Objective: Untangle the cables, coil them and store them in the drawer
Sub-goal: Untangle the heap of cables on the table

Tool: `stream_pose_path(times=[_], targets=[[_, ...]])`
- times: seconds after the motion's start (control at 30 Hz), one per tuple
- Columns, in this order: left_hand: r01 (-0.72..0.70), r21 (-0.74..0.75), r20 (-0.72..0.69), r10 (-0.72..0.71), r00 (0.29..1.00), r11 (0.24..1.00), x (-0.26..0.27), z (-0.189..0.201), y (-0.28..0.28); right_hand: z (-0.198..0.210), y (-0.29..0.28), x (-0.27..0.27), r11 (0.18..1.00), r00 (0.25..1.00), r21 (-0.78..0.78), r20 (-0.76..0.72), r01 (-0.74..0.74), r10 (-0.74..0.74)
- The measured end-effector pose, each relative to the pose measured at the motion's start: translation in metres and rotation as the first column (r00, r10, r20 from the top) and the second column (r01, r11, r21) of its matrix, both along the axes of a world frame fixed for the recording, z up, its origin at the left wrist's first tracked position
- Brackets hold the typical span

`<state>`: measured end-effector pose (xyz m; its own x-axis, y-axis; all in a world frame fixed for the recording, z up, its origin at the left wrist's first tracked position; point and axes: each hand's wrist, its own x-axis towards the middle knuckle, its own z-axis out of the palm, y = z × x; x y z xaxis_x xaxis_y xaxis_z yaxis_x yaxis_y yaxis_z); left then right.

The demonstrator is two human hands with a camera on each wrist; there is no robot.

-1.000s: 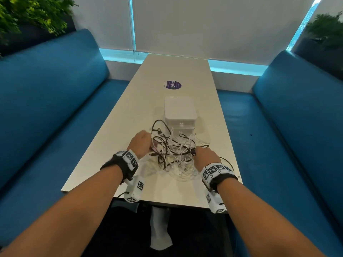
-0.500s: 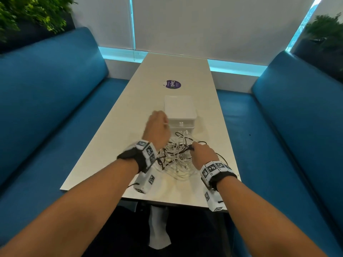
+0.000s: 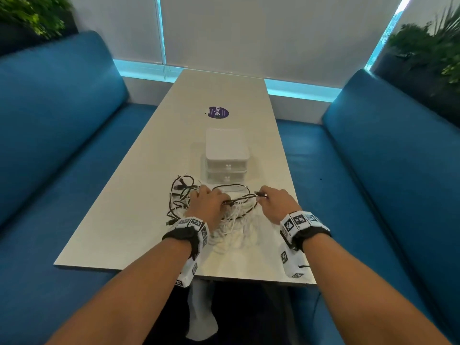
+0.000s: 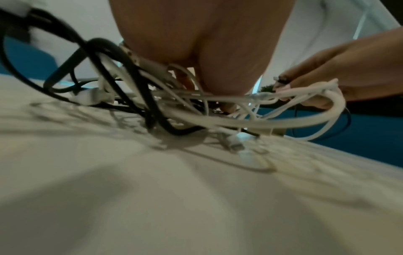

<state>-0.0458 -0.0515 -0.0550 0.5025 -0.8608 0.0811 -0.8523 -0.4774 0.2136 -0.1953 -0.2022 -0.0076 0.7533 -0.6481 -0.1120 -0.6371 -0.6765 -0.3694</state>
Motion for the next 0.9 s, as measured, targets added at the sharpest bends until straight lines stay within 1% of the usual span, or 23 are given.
stream_pose_path(times=[0.1,0.13,0.2,0.27,0.3,0.37,0.43,0.53,0.6,0.67,0.77,0.83,0.9], targets=[[0.021,0.018,0.159,-0.023,0.987,1.000,-0.009,0.002,-0.001,0.000,0.000,0.001,0.999,0.999,-0.030,-0.047,0.025,-0.026],[0.023,0.012,0.192,-0.025,0.981,1.000,-0.012,0.004,-0.003,0.001,0.004,0.003,0.999,0.998,-0.052,-0.054,0.009,-0.012],[0.041,0.025,0.227,-0.046,0.973,0.999,-0.014,0.010,-0.006,0.002,0.016,0.011,0.992,0.997,-0.101,-0.051,-0.069,0.064],[0.065,0.075,0.225,-0.080,0.971,0.995,-0.014,0.013,-0.009,0.001,0.030,0.019,0.980,0.987,-0.115,-0.032,-0.162,0.160],[0.075,0.091,0.212,-0.093,0.973,0.993,-0.014,0.013,-0.010,0.000,0.036,0.023,0.977,0.983,-0.106,-0.024,-0.185,0.184],[0.087,0.090,0.184,-0.102,0.978,0.992,-0.015,0.013,-0.008,-0.002,0.042,0.030,0.984,0.985,-0.057,-0.020,-0.171,0.170],[0.086,0.073,0.186,-0.099,0.978,0.994,-0.014,0.010,-0.005,-0.003,0.043,0.036,0.989,0.989,-0.005,-0.026,-0.147,0.147],[0.084,0.097,0.178,-0.100,0.979,0.992,-0.013,0.005,-0.001,-0.003,0.039,0.038,0.985,0.983,0.020,-0.059,-0.172,0.173],[0.108,0.119,0.174,-0.128,0.976,0.987,-0.013,0.003,0.000,-0.003,0.035,0.037,0.985,0.981,0.026,-0.083,-0.172,0.174],[0.120,0.118,0.156,-0.138,0.978,0.986,-0.008,0.002,0.001,-0.003,0.026,0.032,0.990,0.987,0.027,-0.085,-0.135,0.137],[0.119,0.136,0.143,-0.138,0.980,0.983,0.004,0.000,0.006,-0.001,0.004,0.016,1.000,0.997,-0.004,-0.072,0.002,-0.003],[0.094,0.155,0.133,-0.115,0.984,0.983,0.010,-0.003,0.007,-0.001,-0.006,0.005,0.994,0.990,-0.048,-0.099,0.095,-0.099],[0.064,0.146,0.100,-0.079,0.992,0.987,0.011,-0.006,0.005,0.001,-0.005,0.002,0.988,0.985,-0.091,-0.114,0.122,-0.132]])
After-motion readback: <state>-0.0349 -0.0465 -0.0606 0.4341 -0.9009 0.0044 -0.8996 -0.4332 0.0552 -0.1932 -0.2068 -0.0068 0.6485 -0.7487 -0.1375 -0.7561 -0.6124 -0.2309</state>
